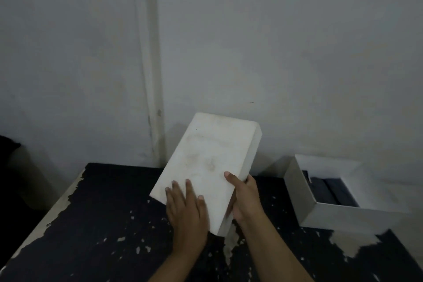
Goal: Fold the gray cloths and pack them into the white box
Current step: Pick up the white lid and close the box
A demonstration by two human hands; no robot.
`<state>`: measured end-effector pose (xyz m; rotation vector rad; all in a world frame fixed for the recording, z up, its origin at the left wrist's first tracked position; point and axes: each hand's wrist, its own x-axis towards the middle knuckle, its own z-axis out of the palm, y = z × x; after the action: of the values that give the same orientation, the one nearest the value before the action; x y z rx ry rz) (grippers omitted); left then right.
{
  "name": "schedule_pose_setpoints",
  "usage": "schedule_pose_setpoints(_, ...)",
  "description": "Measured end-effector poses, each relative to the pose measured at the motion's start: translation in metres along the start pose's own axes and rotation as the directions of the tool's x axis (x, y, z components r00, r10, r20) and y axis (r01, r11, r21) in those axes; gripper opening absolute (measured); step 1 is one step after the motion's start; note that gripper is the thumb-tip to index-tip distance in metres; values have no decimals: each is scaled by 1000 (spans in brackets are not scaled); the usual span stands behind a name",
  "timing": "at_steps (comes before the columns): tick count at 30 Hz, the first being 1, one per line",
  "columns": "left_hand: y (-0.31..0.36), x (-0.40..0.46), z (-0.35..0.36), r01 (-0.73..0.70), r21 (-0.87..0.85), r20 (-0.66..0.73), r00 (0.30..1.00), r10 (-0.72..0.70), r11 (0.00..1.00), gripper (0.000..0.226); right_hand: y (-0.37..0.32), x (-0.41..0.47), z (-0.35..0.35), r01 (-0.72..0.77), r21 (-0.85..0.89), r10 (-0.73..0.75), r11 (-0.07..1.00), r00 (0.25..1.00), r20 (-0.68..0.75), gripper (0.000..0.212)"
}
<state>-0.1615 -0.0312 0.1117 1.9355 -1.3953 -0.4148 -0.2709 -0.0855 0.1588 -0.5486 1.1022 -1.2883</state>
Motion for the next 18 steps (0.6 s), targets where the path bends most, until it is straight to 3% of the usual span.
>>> schedule_pose_setpoints(3,46,-31,16,89,-245,-70,992,-110,965,64,-21,-11,-29,52,98,-47,994,997,-53,52)
schedule_pose_setpoints(5,74,-44,20,159,-484,-59,975,-214,860,70,-37,-17,-49,81,165,-70,983,995,-72,51)
schedule_pose_setpoints(7,93,-50,25,152,-653,34,985,-171,742,75,-52,-19,-66,109,230,-88,967,991,-99,51)
schedule_pose_setpoints(13,143,-58,43,360,-778,330,931,-153,515,95,-94,-21,-115,108,398,-97,911,994,-48,43)
schedule_pose_setpoints(18,175,-58,48,372,-828,352,927,-128,420,91,-129,-17,-150,64,297,-59,953,998,-28,29)
